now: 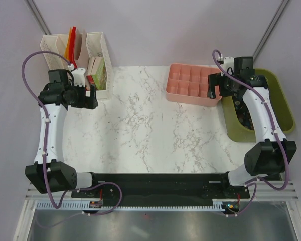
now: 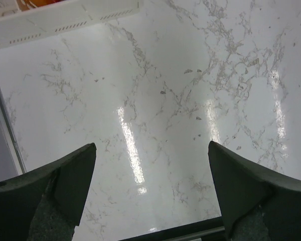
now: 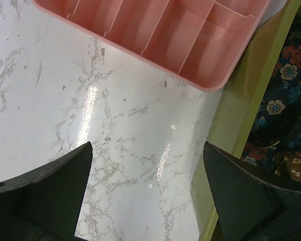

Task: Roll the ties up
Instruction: Pick up the tie from the bin.

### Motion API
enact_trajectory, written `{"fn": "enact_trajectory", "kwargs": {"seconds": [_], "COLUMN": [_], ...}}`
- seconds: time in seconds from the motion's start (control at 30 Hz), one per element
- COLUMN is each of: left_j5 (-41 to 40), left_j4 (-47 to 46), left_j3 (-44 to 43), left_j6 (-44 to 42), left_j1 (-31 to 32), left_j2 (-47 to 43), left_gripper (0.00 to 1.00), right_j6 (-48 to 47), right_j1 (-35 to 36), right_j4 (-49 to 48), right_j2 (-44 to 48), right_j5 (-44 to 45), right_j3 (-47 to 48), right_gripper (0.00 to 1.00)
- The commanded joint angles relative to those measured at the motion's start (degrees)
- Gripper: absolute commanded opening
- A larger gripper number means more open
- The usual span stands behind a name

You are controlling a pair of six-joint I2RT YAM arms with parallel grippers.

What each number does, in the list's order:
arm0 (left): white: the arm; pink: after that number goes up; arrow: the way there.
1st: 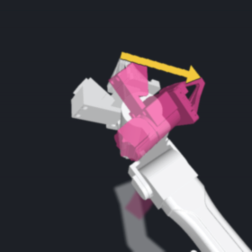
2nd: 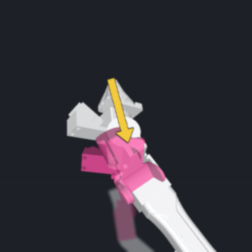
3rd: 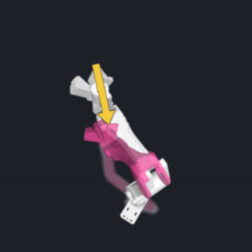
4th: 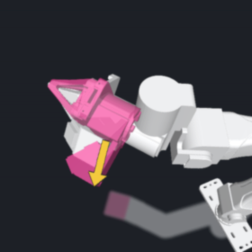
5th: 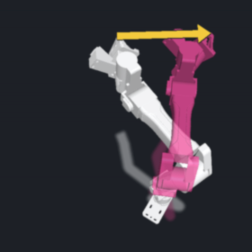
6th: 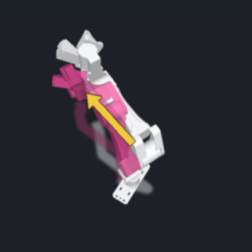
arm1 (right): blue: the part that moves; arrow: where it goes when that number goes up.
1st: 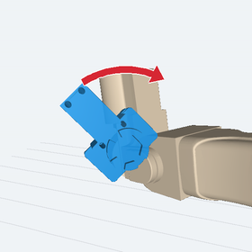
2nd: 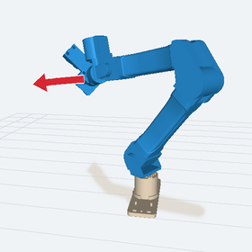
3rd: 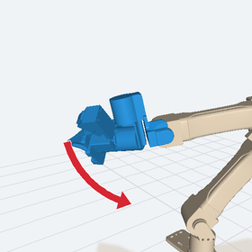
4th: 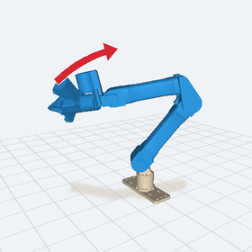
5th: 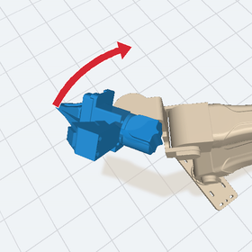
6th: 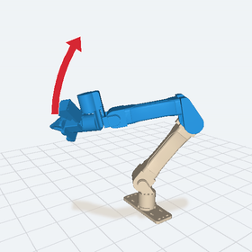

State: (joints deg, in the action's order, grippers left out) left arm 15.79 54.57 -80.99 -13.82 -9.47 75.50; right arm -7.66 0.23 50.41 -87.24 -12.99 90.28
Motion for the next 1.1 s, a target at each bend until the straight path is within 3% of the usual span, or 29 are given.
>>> {"fn": "enact_trajectory", "kwargs": {"seconds": [0.0,0.13,0.33,0.43,0.7,1.07], "left_j5": [-2.0,2.83,9.6,11.19,12.33,12.42], "left_j4": [1.24,1.07,1.07,1.16,1.33,1.77], "left_j3": [-7.59,-13.92,-20.52,-21.84,-21.32,-17.27], "left_j6": [-0.15,0.81,1.43,1.95,0.91,0.2], "left_j1": [3.66,6.48,12.02,13.87,15.45,15.63], "left_j2": [1.48,3.33,6.4,7.37,9.04,8.7], "left_gripper": [1.0,1.0,1.0,1.0,1.0,1.0], "right_j6": [-5.33,-13.06,-24.14,-31.52,-43.56,-48.85], "right_j1": [0.91,0.04,-10.23,-13.22,-17.72,-17.98], "right_j4": [0.83,2.23,6.88,6.63,3.03,-5.06], "right_j2": [-0.91,-3.45,-13.29,-17.25,-28.85,-41.68], "right_j5": [1.65,4.9,5.25,7.98,12.64,21.34], "right_j3": [2.7,9.72,25.26,28.1,30.31,31.19], "right_gripper": [0.98,0.98,0.98,0.98,0.98,0.93]}}
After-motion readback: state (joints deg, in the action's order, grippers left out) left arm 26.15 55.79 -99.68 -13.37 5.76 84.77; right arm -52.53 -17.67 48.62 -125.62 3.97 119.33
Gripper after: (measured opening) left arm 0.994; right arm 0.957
